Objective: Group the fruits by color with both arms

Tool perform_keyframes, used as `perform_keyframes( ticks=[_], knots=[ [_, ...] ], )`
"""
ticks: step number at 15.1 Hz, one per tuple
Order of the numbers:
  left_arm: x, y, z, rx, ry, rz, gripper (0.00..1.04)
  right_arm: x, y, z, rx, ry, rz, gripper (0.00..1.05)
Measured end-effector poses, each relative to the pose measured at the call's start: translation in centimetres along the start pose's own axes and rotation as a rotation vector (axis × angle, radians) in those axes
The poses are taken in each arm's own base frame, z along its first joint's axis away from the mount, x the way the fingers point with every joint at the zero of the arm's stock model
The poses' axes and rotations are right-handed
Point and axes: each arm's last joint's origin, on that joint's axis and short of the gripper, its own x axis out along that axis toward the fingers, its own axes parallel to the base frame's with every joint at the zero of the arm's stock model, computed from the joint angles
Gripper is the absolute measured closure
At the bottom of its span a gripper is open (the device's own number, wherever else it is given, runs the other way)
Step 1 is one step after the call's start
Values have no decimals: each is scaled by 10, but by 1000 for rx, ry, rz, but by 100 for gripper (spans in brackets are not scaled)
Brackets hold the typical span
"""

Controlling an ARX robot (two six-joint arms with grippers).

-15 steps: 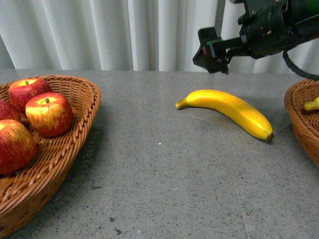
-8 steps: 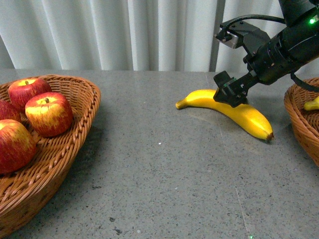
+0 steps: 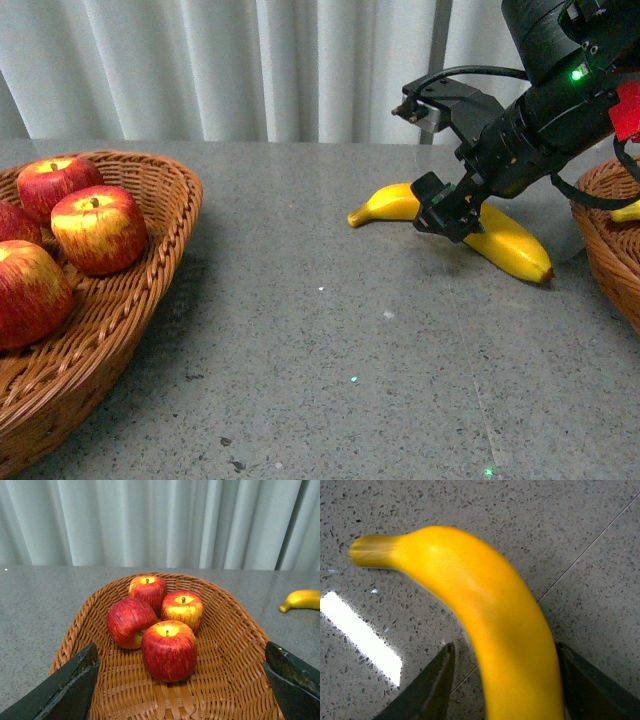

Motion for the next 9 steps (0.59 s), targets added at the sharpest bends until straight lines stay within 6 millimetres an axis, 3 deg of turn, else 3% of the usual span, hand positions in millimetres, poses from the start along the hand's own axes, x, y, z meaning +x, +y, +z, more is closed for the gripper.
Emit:
perform_keyframes(
  ticks=[1,3,7,8,9],
  knots=[
    [0,0,0,0,0,0,7,1,3,-1,-8,5,6,52],
    [0,0,0,0,0,0,7,2,3,0,-14,-8,-2,69],
    [0,0,0,0,0,0,7,-10,-3,12,67,-192,57,71],
    [0,0,0,0,0,0,7,-26,-6,18,105,-294,101,71],
    [0,0,0,0,0,0,7,-79,-21,28,162,-505,138,71]
  ],
)
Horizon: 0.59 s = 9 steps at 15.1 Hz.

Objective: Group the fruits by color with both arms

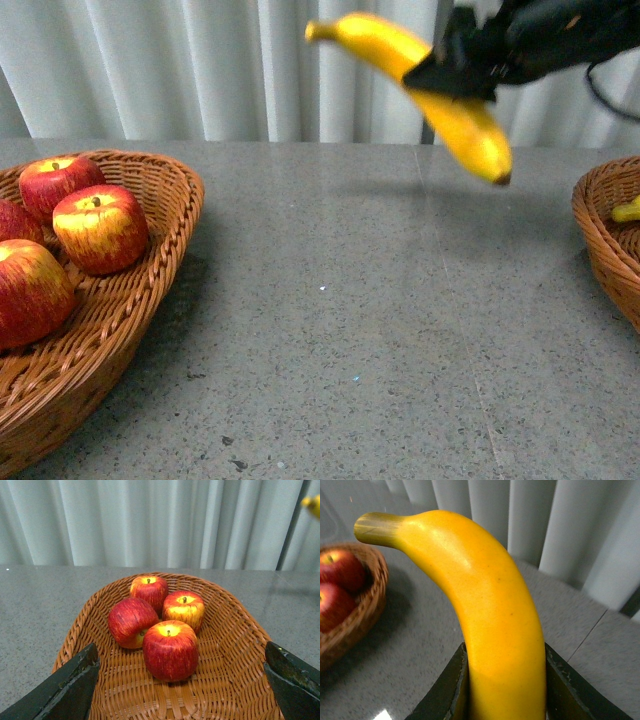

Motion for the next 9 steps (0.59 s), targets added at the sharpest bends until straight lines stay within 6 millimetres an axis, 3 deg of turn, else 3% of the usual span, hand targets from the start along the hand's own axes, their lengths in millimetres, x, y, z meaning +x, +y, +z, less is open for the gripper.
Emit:
perform_keyframes(
  ticks=[1,2,6,9],
  knots=[
    [0,0,0,0,0,0,7,-72,-18,10,72,-92,-126,71],
    [0,0,0,0,0,0,7,-118,-30,-47,136,46,-329,71],
    [0,0,0,0,0,0,7,-190,-26,-91,126,91,-565,71],
    [0,0,0,0,0,0,7,-202,-11,-118,155,126,-573,71]
  ],
)
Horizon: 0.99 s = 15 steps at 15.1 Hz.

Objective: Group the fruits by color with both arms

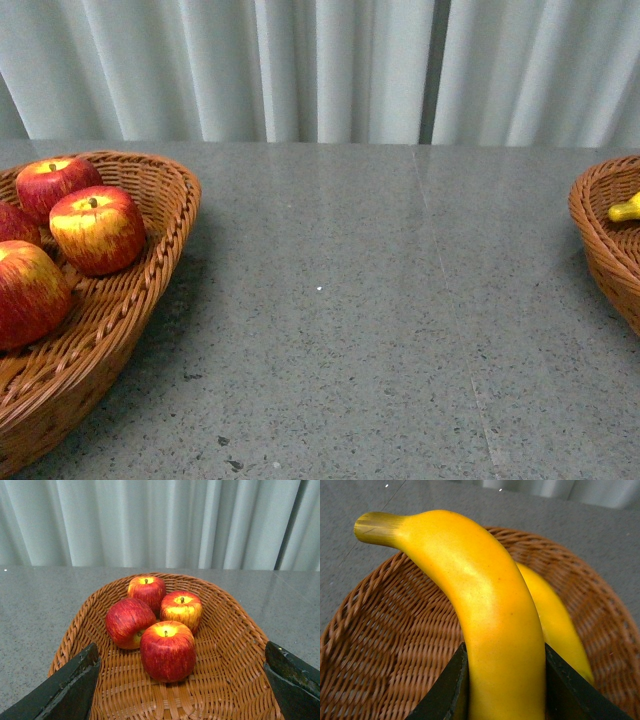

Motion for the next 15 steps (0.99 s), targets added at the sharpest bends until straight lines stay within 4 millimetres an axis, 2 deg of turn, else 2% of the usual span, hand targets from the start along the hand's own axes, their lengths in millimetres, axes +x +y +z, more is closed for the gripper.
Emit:
perform_keyframes(
  ticks=[3,4,6,9,12,14,15],
  knots=[
    [0,0,0,0,0,0,7,-2,3,-7,-3,19,7,70],
    [0,0,0,0,0,1,7,-2,5,-11,2,35,17,63],
    [0,0,0,0,0,0,7,-5,6,-13,-2,35,12,41],
    [0,0,0,0,0,0,7,-24,15,9,-1,-66,40,6],
    [0,0,0,0,0,0,7,-68,32,49,40,-352,125,6],
    [0,0,0,0,0,0,7,-98,45,57,140,-449,157,6],
    [0,0,0,0,0,0,7,-112,52,51,189,-470,186,6]
  ],
)
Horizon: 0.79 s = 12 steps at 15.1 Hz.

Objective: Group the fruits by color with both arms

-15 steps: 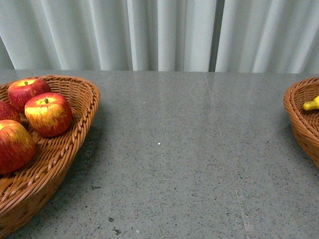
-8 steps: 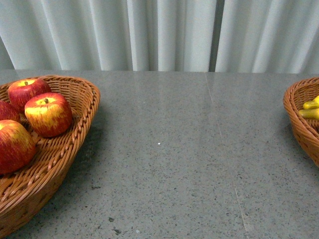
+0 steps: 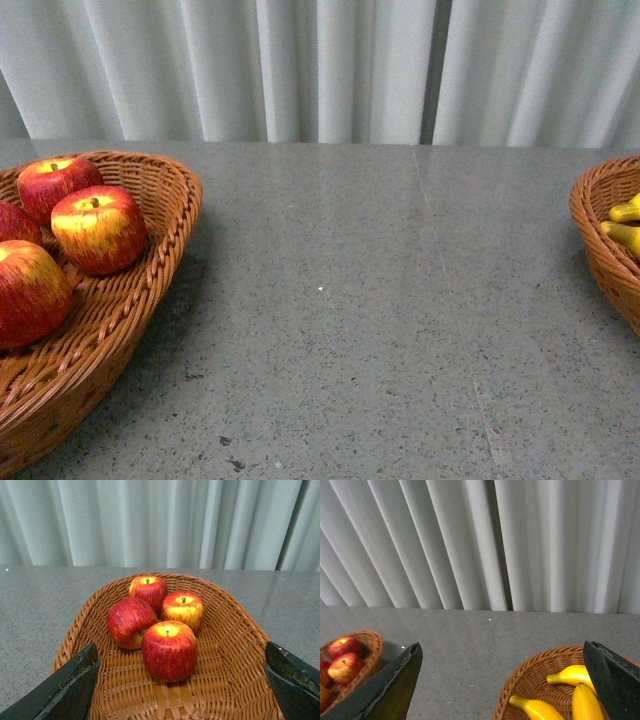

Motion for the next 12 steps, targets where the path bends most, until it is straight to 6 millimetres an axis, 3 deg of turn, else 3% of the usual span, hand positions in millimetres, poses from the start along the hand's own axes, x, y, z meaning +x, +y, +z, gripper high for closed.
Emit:
perform_keyframes(
  ticks=[1,2,4,6,7,12],
  knots=[
    [0,0,0,0,0,0,7,-16,6,1,29,-20,-13,8],
    [0,0,0,0,0,0,7,-32,16,-3,-21,-40,-156,20],
    [0,0,0,0,0,0,7,-63,15,-37,-125,-54,-318,47],
    [0,0,0,0,0,0,7,-68,24,-93,-164,-46,-315,103],
    [0,0,0,0,0,0,7,-68,30,-108,-162,-42,-333,103],
    [0,0,0,0,0,1,7,-77,36,-128,-164,-35,-320,103]
  ],
)
